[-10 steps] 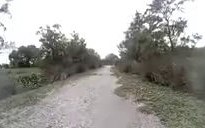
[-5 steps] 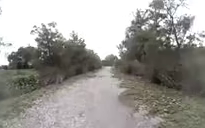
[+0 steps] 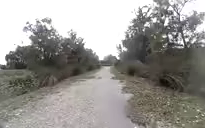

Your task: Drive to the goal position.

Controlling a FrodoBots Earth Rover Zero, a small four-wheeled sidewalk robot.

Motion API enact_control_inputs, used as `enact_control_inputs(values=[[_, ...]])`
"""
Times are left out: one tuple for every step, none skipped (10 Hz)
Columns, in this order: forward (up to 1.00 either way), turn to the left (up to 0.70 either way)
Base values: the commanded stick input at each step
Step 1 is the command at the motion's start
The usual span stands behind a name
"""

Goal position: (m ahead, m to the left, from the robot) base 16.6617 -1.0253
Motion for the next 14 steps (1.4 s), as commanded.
enact_control_inputs(values=[[0.7,0.0],[0.7,0.0],[0.7,0.0],[0.7,0.0],[0.7,0.0],[0.7,0.0],[0.7,0.0],[0.7,0.0],[0.7,0.0],[0.7,0.0],[0.7,0.0],[0.7,0.0],[0.7,0.0],[0.7,0.0]])
